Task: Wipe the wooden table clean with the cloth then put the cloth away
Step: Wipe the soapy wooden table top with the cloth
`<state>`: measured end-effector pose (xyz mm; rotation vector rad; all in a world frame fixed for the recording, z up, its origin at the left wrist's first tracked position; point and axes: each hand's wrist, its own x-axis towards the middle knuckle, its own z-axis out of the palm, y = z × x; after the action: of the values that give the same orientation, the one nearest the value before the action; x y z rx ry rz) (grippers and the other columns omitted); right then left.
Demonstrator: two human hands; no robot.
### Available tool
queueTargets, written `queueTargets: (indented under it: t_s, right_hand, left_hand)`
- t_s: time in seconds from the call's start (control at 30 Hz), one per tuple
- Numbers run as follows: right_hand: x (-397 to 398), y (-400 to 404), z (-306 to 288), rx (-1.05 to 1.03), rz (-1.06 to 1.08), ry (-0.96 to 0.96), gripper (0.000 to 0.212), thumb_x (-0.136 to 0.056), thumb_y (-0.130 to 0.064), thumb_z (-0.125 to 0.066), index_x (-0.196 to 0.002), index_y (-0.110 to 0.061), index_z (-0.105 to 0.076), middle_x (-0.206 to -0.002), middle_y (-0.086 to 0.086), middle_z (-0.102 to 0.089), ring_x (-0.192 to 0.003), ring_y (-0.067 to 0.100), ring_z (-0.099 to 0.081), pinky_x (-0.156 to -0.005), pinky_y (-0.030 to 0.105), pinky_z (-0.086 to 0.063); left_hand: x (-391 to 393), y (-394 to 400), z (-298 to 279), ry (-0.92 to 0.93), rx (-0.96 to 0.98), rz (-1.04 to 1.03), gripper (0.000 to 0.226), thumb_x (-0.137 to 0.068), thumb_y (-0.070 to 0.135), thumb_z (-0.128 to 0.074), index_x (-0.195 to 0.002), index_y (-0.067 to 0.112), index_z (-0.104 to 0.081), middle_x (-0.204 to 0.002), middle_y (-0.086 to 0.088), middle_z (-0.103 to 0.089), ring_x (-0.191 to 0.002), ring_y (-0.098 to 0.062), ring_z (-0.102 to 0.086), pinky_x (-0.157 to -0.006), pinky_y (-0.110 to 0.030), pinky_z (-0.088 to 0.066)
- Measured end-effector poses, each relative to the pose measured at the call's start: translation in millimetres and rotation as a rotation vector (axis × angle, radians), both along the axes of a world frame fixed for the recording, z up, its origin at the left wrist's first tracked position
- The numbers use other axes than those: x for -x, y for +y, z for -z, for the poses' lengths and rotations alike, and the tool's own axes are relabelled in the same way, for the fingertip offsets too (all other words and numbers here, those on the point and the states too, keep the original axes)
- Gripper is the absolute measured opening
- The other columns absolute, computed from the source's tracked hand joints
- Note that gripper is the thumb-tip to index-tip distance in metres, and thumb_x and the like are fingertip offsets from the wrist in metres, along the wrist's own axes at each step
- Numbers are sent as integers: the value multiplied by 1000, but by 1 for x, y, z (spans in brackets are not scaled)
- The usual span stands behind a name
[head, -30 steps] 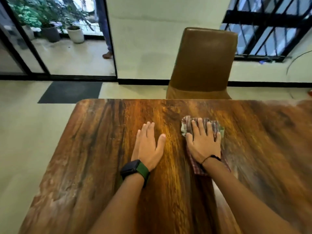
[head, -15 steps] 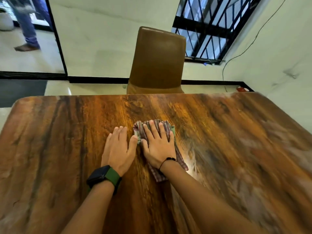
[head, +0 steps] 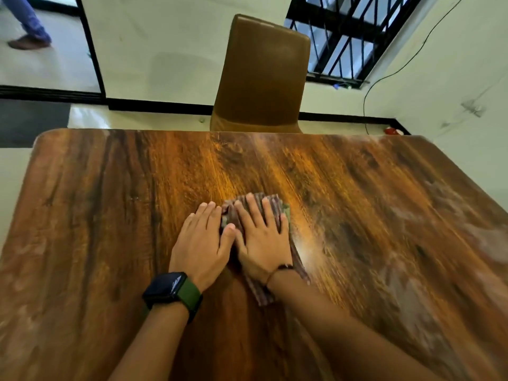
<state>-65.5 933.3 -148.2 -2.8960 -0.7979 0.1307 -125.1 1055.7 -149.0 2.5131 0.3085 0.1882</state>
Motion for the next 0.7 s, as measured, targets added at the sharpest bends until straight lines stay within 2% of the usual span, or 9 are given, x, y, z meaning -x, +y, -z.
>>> queueTargets:
  t_s: [0.1, 0.23, 0.33, 0.43, 0.5, 0.57, 0.63, 0.7]
  right_hand:
    - [-48, 38, -3, -12, 111, 49, 55, -98, -45, -26, -150, -34, -9, -159, -9, 4, -146, 20, 10, -114, 55, 6]
    - [-51, 50, -5, 14, 122, 50, 56, -99, -43, -25, -151, -30, -9, -160, -7, 3, -146, 21, 9, -115, 54, 6]
    - [6, 33, -5, 58, -61, 29, 57, -98, -46, -16, -151, -29, -5, -159, -5, 7, -146, 22, 11, -115, 54, 4]
    - [91, 7, -3, 41, -310, -38, 59, -95, -47, -20, -150, -28, -14, -159, -5, -6, -146, 25, 0, -112, 57, -4]
    - [114, -7, 1, 69, -451, -14, 55, -98, -49, -18, -150, -32, -14, -159, -8, -7, -146, 23, 0, -108, 55, -3]
    - [99, -11, 0, 77, -585, -30, 55, -98, -51, -12, -150, -33, -15, -158, -9, -10, -146, 22, -3, -109, 54, -5]
    - [67, 1, 1, 71, -708, -53, 55, -96, -51, -16, -149, -34, -18, -158, -7, -15, -146, 22, -8, -112, 50, -5]
    - [22, 22, 3, 52, -677, -41, 59, -92, -52, -21, -148, -36, -15, -157, -10, -11, -146, 19, -5, -113, 47, -4]
  left_hand:
    - [4, 1, -2, 14, 22, -12, 79, -81, 55, -1, -145, 14, -21, -154, -1, -19, -142, -11, -10, -112, -23, 0]
    - [23, 7, -5, 14, 9, 7, 76, -82, 53, -2, -146, 15, -20, -154, 0, -18, -142, -10, -9, -111, -21, 3]
    - [44, 14, -9, 13, 62, -4, 81, -79, 56, -1, -145, 13, -21, -154, -3, -20, -142, -12, -11, -111, -22, 2]
    - [69, 27, -12, -13, 64, -104, 79, -82, 54, -5, -143, 9, -26, -152, -7, -23, -142, -15, -14, -112, -24, 0]
    - [85, 40, -10, -24, 8, -164, 81, -82, 54, -3, -141, 7, -31, -150, -9, -28, -141, -17, -17, -112, -26, -1]
    - [96, 53, -5, -27, -18, -214, 80, -83, 53, -5, -139, 5, -35, -149, -11, -30, -141, -19, -19, -113, -29, -4]
    - [103, 62, -1, -40, 15, -274, 78, -84, 53, -7, -138, 5, -36, -149, -11, -30, -140, -16, -17, -114, -31, -4]
    - [106, 63, 1, -67, 32, -324, 77, -84, 53, -7, -139, 6, -35, -150, -10, -27, -137, -9, -10, -114, -30, -2]
